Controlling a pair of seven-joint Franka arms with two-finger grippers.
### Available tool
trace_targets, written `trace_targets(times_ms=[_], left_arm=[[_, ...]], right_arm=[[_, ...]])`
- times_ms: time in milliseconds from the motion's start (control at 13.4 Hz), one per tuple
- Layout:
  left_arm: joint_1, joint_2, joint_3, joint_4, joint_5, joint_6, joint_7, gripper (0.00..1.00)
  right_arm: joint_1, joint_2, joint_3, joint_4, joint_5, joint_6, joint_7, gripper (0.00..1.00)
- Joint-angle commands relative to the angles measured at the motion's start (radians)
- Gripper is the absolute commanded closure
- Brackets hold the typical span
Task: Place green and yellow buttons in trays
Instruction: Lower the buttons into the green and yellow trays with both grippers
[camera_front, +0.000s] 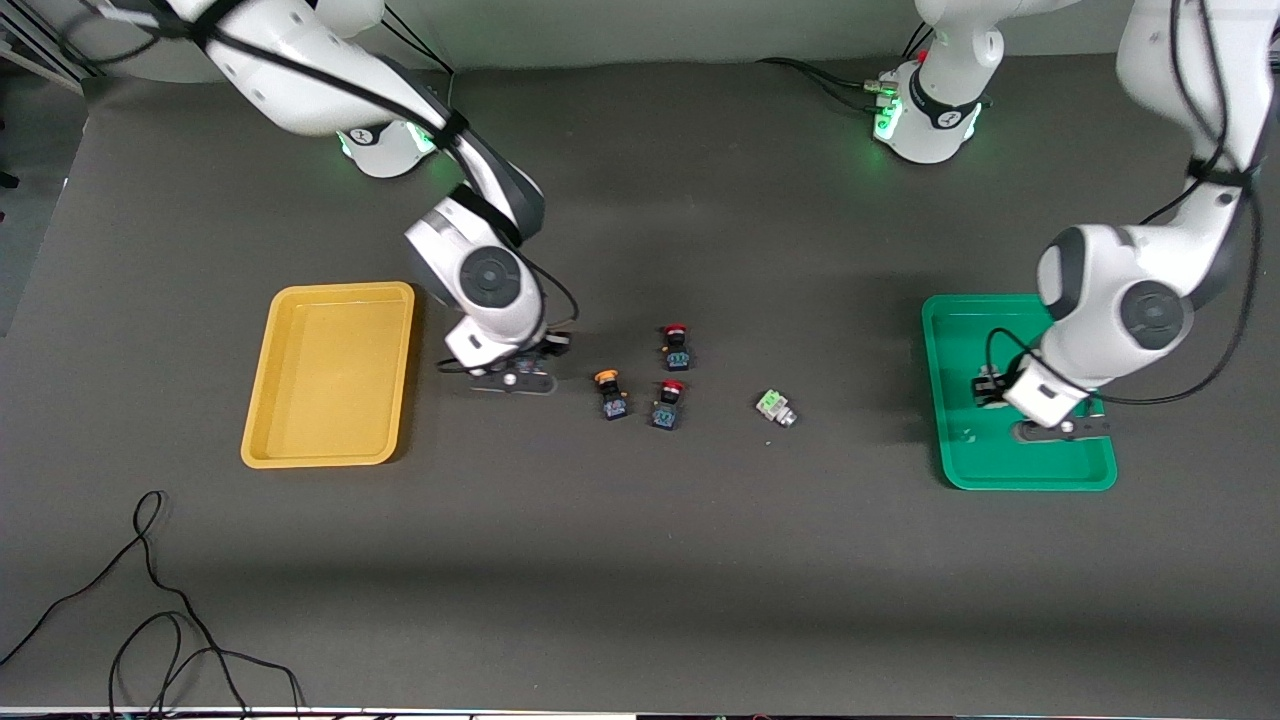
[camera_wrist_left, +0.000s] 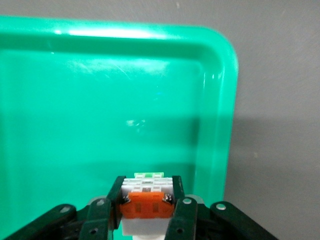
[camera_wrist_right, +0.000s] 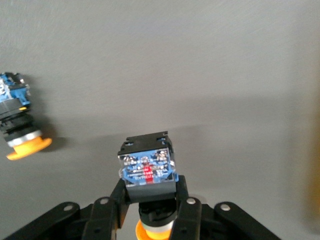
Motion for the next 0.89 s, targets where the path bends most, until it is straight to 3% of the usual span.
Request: trace_targets(times_ms=[0,75,149,224,298,522,820], left_arm=[[0.008,0.063,0.003,-0.005,0.049,0.071,0.016,0.95],[0.013,0.063,0.005,0.0,0.053,0.072,0.016,0.89],[0.013,0.06,0.006,0.004,0.054,0.059,0.022,0.5],[0.014,0.056,0.007,0.011,0.053,0.053,0.03,0.03],[0.022,0.05,0.007,0.018,0.053,0.05,0.028,0.0],[0.025,0.001,0.005,0.059,0.054,-0.046,0.028,0.0],[0.021,-0.052,-0.006,0.289,0.042,-0.423,0.056,0.0]], right_arm=[[-0.042,-0.17,-0.04,-0.062,0.062,-0.086,-0.184,1.0],[-0.046,-0.227,-0.084,-0.099,0.1,-0.083,-0.263,1.0],[-0.048,-0.275,-0.14,-0.139,0.164,-0.074,-0.349,1.0],[-0.047,-0.309,-0.207,-0.166,0.227,-0.07,-0.444,1.0],[-0.046,-0.333,-0.259,-0.199,0.268,-0.058,-0.536,1.0],[-0.046,-0.33,-0.361,-0.292,0.274,0.07,-0.688,1.0],[-0.048,-0.278,-0.47,-0.378,0.271,0.238,-0.842,1.0]])
